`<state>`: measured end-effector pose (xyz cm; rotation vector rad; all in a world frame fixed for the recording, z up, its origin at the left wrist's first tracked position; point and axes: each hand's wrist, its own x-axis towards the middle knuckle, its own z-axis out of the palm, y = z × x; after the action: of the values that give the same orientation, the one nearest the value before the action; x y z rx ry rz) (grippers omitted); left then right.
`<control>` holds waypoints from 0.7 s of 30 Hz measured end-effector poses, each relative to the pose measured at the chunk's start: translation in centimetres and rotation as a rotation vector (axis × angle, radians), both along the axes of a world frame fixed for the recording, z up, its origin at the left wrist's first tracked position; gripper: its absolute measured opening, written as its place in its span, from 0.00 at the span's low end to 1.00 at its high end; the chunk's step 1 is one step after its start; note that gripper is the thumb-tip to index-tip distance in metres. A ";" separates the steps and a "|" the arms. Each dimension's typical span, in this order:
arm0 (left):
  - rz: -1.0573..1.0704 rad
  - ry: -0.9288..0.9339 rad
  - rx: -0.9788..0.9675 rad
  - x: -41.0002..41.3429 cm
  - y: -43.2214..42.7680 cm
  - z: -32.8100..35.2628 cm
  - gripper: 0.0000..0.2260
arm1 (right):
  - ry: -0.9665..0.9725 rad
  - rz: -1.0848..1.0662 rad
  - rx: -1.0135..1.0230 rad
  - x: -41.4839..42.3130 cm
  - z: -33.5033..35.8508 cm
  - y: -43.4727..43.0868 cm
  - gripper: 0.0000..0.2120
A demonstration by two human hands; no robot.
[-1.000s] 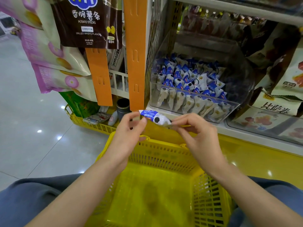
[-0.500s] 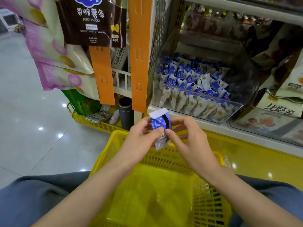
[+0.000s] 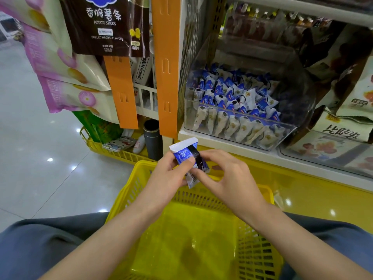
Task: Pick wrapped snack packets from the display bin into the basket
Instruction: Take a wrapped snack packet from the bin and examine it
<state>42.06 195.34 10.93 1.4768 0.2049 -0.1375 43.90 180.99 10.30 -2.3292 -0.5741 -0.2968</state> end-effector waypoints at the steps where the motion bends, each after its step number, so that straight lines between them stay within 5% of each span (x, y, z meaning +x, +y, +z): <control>1: 0.011 0.009 0.005 0.0 0.0 -0.1 0.13 | -0.034 -0.021 -0.016 0.1 -0.1 0.0 0.14; 6: 0.025 0.002 0.056 0.2 -0.1 -0.3 0.13 | 0.087 -0.052 0.155 -0.3 -0.1 0.8 0.12; 13: 0.070 -0.059 0.039 1.0 1.2 0.0 0.08 | 0.705 -0.015 0.769 0.2 0.9 1.1 0.12; 16: 0.073 -0.066 0.044 1.2 1.2 0.0 0.09 | 0.958 0.033 0.849 0.2 1.1 0.7 0.15; 21: 0.083 -0.136 0.272 1.3 0.8 -0.9 0.13 | 0.843 -0.004 0.767 0.0 0.6 1.3 0.10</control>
<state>43.34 196.12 10.07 1.7384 0.1793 0.0611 43.92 182.25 10.89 -1.4984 -0.0045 0.4027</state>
